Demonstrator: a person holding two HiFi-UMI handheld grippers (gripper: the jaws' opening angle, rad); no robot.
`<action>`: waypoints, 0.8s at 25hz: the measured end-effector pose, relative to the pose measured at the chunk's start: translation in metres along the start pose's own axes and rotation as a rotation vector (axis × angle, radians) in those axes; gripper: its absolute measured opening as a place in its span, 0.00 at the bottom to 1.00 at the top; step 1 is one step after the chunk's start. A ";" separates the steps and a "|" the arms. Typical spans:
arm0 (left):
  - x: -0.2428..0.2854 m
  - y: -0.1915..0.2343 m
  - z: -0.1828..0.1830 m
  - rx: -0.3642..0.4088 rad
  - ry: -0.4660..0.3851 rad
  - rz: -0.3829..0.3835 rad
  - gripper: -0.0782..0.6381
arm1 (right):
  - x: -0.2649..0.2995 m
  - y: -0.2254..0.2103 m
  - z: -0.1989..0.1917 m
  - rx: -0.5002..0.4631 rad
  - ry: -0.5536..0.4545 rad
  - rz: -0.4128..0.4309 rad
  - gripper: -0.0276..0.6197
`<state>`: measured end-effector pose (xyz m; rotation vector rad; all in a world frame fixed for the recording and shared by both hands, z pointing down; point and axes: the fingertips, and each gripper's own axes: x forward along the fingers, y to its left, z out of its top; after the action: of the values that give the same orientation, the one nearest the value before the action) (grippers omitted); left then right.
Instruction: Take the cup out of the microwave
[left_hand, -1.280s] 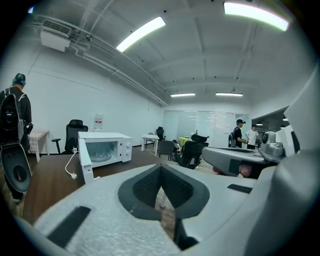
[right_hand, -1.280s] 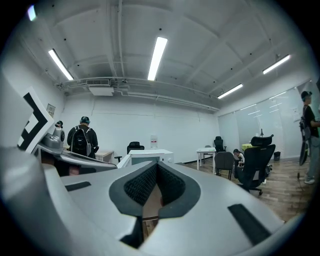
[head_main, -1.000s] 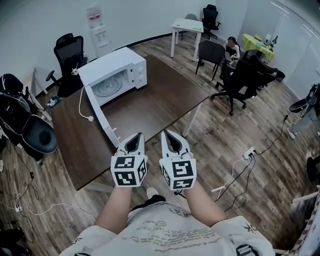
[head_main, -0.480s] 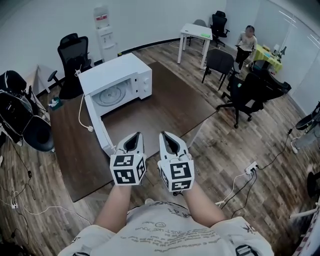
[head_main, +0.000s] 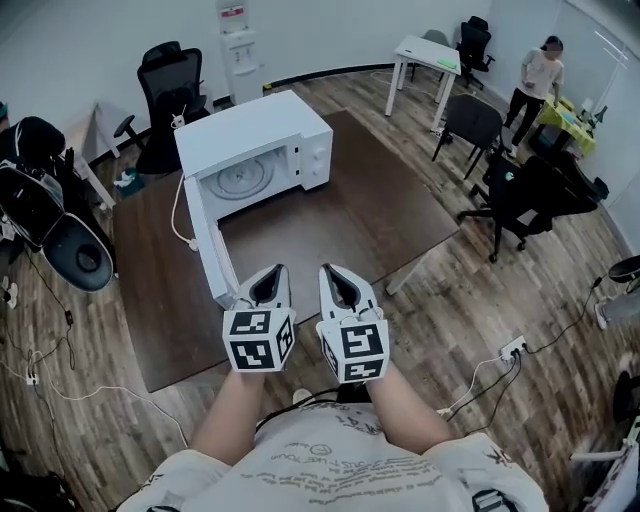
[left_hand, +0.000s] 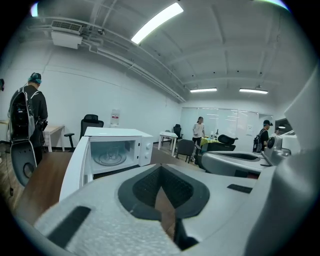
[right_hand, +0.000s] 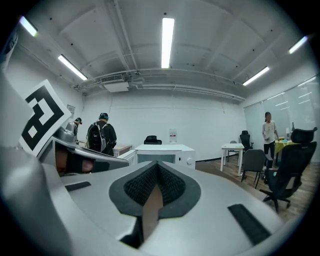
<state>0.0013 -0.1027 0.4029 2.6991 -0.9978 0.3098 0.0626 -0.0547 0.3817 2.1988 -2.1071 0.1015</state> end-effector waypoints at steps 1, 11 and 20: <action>0.002 0.003 -0.001 -0.003 0.003 0.013 0.12 | 0.006 0.001 -0.002 0.000 0.005 0.016 0.05; 0.058 0.048 0.011 -0.082 -0.004 0.187 0.12 | 0.089 -0.018 -0.001 -0.017 0.021 0.201 0.05; 0.118 0.087 0.029 -0.122 -0.033 0.323 0.12 | 0.158 -0.035 -0.001 -0.052 0.053 0.353 0.05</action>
<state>0.0346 -0.2472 0.4226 2.4375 -1.4155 0.2532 0.1042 -0.2098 0.3998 1.7549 -2.4128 0.1263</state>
